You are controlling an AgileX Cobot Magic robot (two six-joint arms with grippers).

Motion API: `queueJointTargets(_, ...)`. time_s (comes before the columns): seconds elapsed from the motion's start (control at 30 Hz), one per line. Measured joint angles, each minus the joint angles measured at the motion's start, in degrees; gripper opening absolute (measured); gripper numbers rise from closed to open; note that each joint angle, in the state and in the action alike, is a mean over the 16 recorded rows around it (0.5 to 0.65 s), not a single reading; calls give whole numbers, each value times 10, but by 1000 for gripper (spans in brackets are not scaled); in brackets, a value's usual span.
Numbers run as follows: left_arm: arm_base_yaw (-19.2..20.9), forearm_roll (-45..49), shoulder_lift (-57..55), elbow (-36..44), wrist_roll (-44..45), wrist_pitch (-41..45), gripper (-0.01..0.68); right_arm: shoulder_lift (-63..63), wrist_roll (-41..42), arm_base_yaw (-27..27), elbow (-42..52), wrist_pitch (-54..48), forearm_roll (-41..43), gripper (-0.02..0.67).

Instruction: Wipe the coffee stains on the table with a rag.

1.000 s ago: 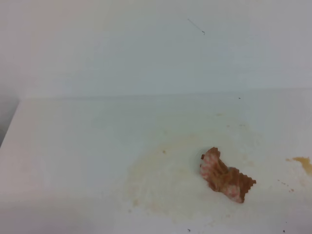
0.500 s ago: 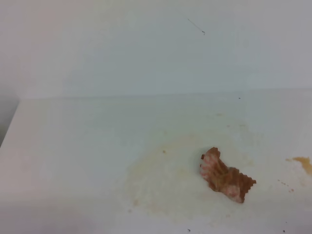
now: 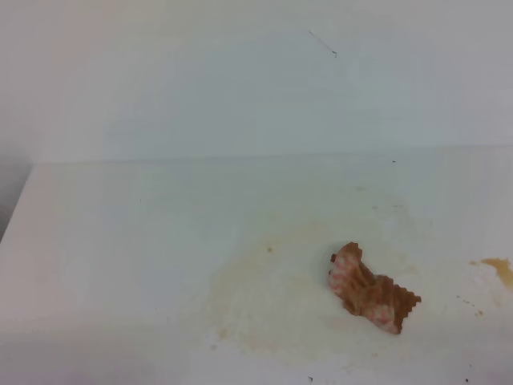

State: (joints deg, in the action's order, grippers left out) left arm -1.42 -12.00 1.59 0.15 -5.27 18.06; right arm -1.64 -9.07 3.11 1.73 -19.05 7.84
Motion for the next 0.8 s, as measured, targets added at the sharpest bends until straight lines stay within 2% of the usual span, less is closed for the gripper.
queueJointTargets(0.8,0,0,0,-1,0,0,-5,0,0,0,1,2,0,-2)
